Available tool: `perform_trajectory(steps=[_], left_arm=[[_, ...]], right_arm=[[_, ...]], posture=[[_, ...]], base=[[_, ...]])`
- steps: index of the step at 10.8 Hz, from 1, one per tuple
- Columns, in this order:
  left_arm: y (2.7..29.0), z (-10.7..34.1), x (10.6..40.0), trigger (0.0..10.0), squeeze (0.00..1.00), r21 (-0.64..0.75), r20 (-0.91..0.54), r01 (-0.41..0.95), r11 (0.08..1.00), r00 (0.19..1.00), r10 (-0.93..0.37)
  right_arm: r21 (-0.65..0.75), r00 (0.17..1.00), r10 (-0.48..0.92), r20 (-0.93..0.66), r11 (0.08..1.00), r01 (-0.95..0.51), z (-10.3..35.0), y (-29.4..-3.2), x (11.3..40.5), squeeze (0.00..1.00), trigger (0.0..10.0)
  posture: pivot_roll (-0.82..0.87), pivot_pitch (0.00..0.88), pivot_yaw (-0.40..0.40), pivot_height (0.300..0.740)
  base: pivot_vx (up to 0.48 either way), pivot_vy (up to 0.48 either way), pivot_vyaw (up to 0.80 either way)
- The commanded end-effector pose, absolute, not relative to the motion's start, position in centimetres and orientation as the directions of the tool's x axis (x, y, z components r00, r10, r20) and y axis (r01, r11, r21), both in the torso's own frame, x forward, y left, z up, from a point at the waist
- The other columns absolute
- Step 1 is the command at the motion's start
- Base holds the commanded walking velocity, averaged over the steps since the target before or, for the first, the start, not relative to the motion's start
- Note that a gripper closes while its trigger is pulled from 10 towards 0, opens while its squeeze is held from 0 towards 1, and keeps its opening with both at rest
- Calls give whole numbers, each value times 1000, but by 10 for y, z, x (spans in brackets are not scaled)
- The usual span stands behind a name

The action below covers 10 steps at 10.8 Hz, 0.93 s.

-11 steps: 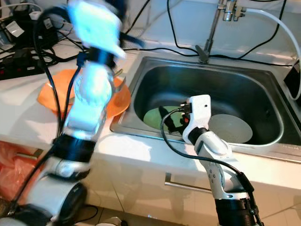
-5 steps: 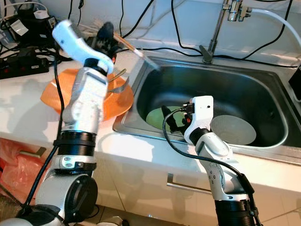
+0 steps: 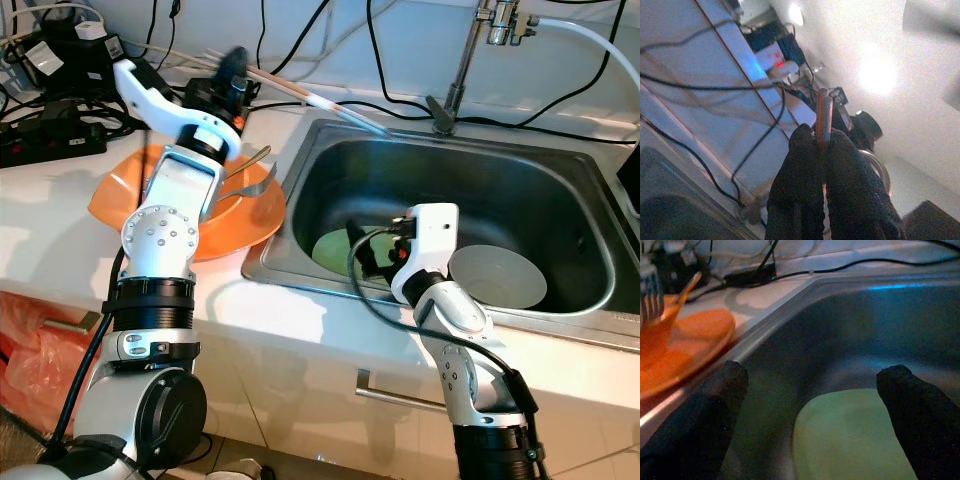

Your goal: Kitchen organization

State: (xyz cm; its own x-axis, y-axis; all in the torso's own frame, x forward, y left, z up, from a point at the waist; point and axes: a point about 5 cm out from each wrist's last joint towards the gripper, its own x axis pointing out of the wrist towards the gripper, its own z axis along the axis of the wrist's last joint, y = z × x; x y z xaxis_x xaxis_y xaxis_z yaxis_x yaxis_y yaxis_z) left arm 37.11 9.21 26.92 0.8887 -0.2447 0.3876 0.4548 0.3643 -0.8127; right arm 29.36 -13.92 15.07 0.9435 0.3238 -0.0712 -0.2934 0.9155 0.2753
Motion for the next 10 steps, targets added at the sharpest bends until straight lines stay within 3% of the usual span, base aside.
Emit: perform_trajectory(steps=[1, 2, 3, 4, 10], left_arm=[[41, 239, 357, 0, 0, -899, 323, 397, 185, 886, -333], [39, 232, 355, 0, 0, -905, 309, 385, 178, 886, -345], [34, 222, 349, 0, 0, -921, 285, 360, 150, 885, -369], [31, 218, 347, 0, 0, -925, 280, 355, 138, 879, -386], [26, 218, 344, 0, 0, -935, 313, 354, 18, 849, -427]], right_arm=[[377, 952, 305, -33, 886, -271, 161, -143, 297, 0, 10000], [465, 955, 297, -5, 846, -261, 166, -144, 299, 0, 10000], [656, 964, 257, 61, 718, -233, 176, -152, 305, 0, 10000], [719, 966, 244, 83, 657, -227, 180, -155, 306, 0, 10000], [809, 967, 249, 48, 559, -184, 181, -146, 310, 0, 10000]], posture=[[98, 6, 33, 740], [98, 6, 33, 740], [97, 8, 34, 740], [95, 8, 35, 740], [92, 9, 35, 740]], base=[[0, 0, 0], [0, 0, 0], [0, 0, 0], [0, 0, 0], [0, 0, 0]])
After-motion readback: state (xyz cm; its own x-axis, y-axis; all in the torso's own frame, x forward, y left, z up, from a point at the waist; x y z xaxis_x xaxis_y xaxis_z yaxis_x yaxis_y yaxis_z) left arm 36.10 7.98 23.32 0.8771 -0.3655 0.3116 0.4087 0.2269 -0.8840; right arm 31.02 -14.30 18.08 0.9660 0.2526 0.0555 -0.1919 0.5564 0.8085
